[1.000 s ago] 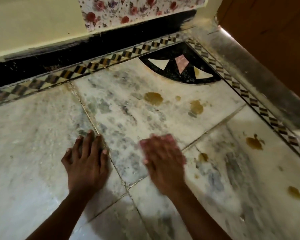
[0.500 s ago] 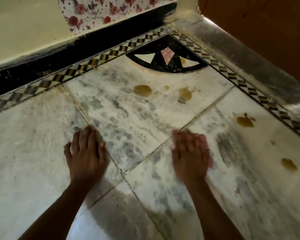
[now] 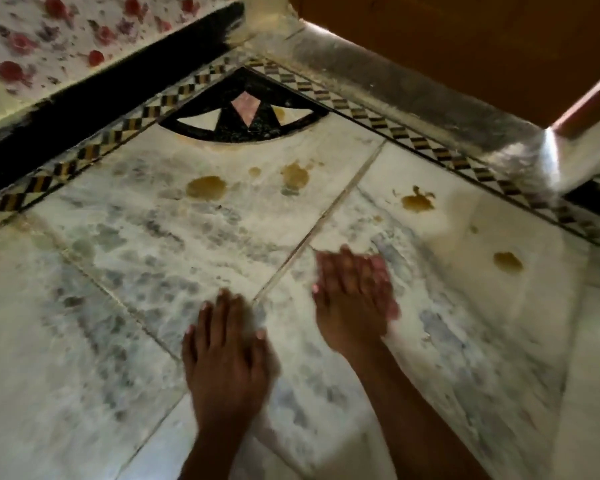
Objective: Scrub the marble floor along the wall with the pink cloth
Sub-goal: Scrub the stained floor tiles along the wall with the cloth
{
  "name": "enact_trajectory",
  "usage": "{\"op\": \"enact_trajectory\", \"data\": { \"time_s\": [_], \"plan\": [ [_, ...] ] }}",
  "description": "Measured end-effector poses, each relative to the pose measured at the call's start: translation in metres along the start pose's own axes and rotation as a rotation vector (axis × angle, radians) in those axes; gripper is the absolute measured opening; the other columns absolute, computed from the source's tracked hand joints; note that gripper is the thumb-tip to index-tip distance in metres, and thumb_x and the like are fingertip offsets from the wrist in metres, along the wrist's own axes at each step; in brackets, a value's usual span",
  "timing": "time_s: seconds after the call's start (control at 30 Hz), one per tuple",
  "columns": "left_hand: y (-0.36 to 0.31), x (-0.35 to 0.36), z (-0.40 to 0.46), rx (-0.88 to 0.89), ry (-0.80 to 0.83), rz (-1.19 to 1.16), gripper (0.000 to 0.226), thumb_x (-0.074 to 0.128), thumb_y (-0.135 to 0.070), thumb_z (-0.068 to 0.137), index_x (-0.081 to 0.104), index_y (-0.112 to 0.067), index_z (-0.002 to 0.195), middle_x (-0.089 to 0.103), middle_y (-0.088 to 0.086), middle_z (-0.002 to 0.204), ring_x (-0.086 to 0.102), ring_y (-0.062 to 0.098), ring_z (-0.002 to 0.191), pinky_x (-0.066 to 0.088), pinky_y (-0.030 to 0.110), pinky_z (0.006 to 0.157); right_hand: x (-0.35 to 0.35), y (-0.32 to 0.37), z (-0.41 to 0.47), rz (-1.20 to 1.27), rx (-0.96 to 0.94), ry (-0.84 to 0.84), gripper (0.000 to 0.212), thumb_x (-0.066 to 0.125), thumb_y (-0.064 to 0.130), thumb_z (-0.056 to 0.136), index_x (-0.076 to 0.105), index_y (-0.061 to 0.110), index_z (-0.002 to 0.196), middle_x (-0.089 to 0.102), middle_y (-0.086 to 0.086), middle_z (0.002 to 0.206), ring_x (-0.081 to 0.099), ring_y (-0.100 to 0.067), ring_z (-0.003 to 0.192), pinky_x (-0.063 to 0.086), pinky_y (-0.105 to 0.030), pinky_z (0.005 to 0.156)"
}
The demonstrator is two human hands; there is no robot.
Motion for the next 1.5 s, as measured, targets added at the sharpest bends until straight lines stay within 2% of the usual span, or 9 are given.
{"op": "enact_trajectory", "data": {
  "time_s": [0.17,0.3,0.47,0.57,0.63,0.9,1.07,1.3,1.5],
  "plan": [
    [-0.002,-0.005,0.000,0.004,0.003,0.042,0.066,0.046,-0.047,0.100,0.049,-0.017,0.159,0.040,0.007,0.172,0.040,0.038,0.156,0.032,0.059,0.122,-0.006,0.007,-0.038,0.005,-0.295,-0.082,0.059,0.035,0.050,0.110,0.026,0.040,0.168,0.022,0.006,0.179,0.013,-0.027,0.167,0.018,-0.060,0.130],
    [-0.006,-0.005,-0.001,-0.004,0.003,0.037,0.066,0.044,-0.047,0.100,0.049,-0.017,0.159,0.040,0.008,0.172,0.038,0.038,0.156,0.029,0.058,0.123,-0.014,-0.056,-0.113,0.034,-0.173,-0.129,0.055,0.039,0.050,0.111,0.029,0.050,0.165,0.032,0.013,0.174,0.017,-0.020,0.166,0.019,-0.054,0.132],
    [-0.008,-0.003,-0.004,0.010,0.001,0.021,0.064,0.042,-0.046,0.103,0.047,-0.014,0.159,0.040,0.011,0.171,0.036,0.040,0.156,0.027,0.059,0.124,-0.012,-0.093,-0.046,0.013,0.166,-0.019,0.066,0.019,0.058,0.107,0.007,0.044,0.170,-0.001,0.006,0.180,-0.006,-0.030,0.167,-0.003,-0.062,0.132],
    [-0.012,-0.010,-0.007,0.059,-0.026,0.062,0.065,0.040,-0.041,0.102,0.046,-0.010,0.158,0.038,0.015,0.172,0.036,0.042,0.156,0.029,0.062,0.122,-0.011,-0.070,-0.090,0.026,-0.139,-0.111,0.062,0.044,0.051,0.108,0.030,0.039,0.167,0.022,0.004,0.178,0.016,-0.030,0.166,0.013,-0.063,0.130],
    [-0.016,-0.012,-0.007,0.142,-0.004,0.149,0.064,0.042,-0.035,0.097,0.048,-0.009,0.156,0.033,0.015,0.174,0.033,0.042,0.158,0.026,0.062,0.122,-0.017,-0.080,-0.142,0.031,-0.258,-0.078,0.056,0.041,0.049,0.111,0.031,0.045,0.166,0.027,0.011,0.176,0.018,-0.023,0.166,0.021,-0.060,0.129],
    [-0.065,0.002,0.022,0.274,0.072,0.079,0.070,0.044,-0.030,0.093,0.043,-0.005,0.159,0.038,0.018,0.171,0.037,0.042,0.156,0.032,0.062,0.120,-0.029,-0.153,-0.094,0.090,0.098,-0.018,0.062,0.011,0.063,0.106,0.028,0.052,0.164,0.016,0.015,0.179,0.007,-0.021,0.167,0.008,-0.060,0.130],
    [-0.100,0.022,0.034,0.295,0.128,-0.015,0.068,0.039,-0.036,0.097,0.043,-0.010,0.160,0.041,0.018,0.169,0.043,0.041,0.152,0.036,0.061,0.118,-0.038,-0.173,-0.099,-0.025,-0.052,-0.073,0.051,0.022,0.055,0.112,0.029,0.057,0.162,0.027,0.021,0.175,0.014,-0.011,0.166,0.015,-0.055,0.131],
    [-0.094,0.033,0.034,0.253,0.088,-0.051,0.066,0.037,-0.040,0.099,0.050,-0.009,0.156,0.045,0.014,0.167,0.048,0.037,0.149,0.037,0.054,0.117,-0.032,-0.184,-0.066,0.040,0.278,-0.181,0.059,0.030,0.058,0.108,0.026,0.050,0.166,0.019,0.008,0.179,0.014,-0.029,0.166,0.015,-0.062,0.130],
    [-0.099,0.027,0.034,0.248,0.125,-0.036,0.063,0.037,-0.038,0.100,0.052,-0.009,0.154,0.048,0.014,0.165,0.050,0.036,0.146,0.037,0.053,0.114,-0.038,-0.166,-0.106,-0.018,-0.014,-0.168,0.060,0.043,0.053,0.107,0.030,0.049,0.165,0.025,0.008,0.177,0.012,-0.022,0.167,0.017,-0.056,0.132]
  ]
}}
Point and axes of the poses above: each hand's wrist, its own z-axis towards the middle knuckle, its own x-axis out of the palm, y = z × x, the point moved 3 cm from there along z, towards the middle knuckle
